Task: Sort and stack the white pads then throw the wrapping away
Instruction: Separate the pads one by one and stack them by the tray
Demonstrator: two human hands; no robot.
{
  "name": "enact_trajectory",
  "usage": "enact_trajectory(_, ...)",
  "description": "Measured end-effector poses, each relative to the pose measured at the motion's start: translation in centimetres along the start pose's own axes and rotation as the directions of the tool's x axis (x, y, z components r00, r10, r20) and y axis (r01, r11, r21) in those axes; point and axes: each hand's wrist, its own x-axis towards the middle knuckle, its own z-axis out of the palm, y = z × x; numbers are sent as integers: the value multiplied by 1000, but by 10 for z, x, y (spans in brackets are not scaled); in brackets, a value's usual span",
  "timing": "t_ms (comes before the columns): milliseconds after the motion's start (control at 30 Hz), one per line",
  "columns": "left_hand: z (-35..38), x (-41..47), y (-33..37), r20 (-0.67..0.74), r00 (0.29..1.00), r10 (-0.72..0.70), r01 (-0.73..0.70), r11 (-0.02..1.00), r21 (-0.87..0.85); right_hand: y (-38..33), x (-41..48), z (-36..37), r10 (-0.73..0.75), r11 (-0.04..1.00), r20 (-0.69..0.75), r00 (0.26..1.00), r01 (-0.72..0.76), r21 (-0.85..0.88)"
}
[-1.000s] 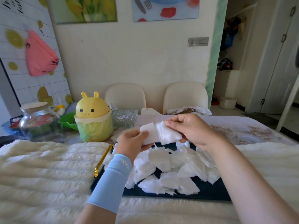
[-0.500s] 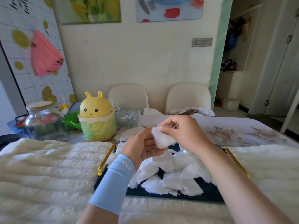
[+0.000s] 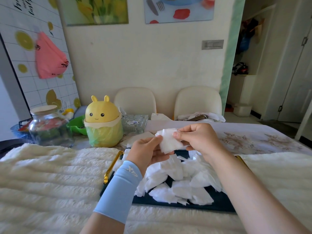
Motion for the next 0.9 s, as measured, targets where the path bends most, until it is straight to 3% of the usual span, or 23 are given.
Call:
enact_trajectory(133, -3, 4, -1, -94, 996, 5, -3, 1000, 21, -6, -1, -12, -29, 995, -25, 999, 31, 97)
enact_trajectory(267, -5, 6, -2, -76, 997, 15, -9, 996, 83, -15, -6, -14, -100, 983, 182, 978, 70, 167)
enact_trajectory(400, -1, 2, -2, 41, 999, 13, -18, 993, 114, -11, -5, -6, -132, 990, 186, 974, 139, -27)
enact_trajectory(567, -1, 1, -1, 69, 998, 7, -14, 994, 113, -7, -2, -6, -167, 947, 135, 977, 197, -255)
enact_trajectory(700, -2, -1, 0, 87, 996, 13, -25, 990, 139, -7, -3, -8, -42, 986, 258, 965, 81, -143)
enact_trajectory(833, -1, -3, 4, 128, 992, -5, -10, 993, 119, -9, -3, -10, -74, 981, 234, 969, 113, -157)
enact_trajectory(900, -1, -5, 4, 177, 984, 11, -47, 979, 198, -10, -3, -10, -89, 979, 232, 969, 128, -161)
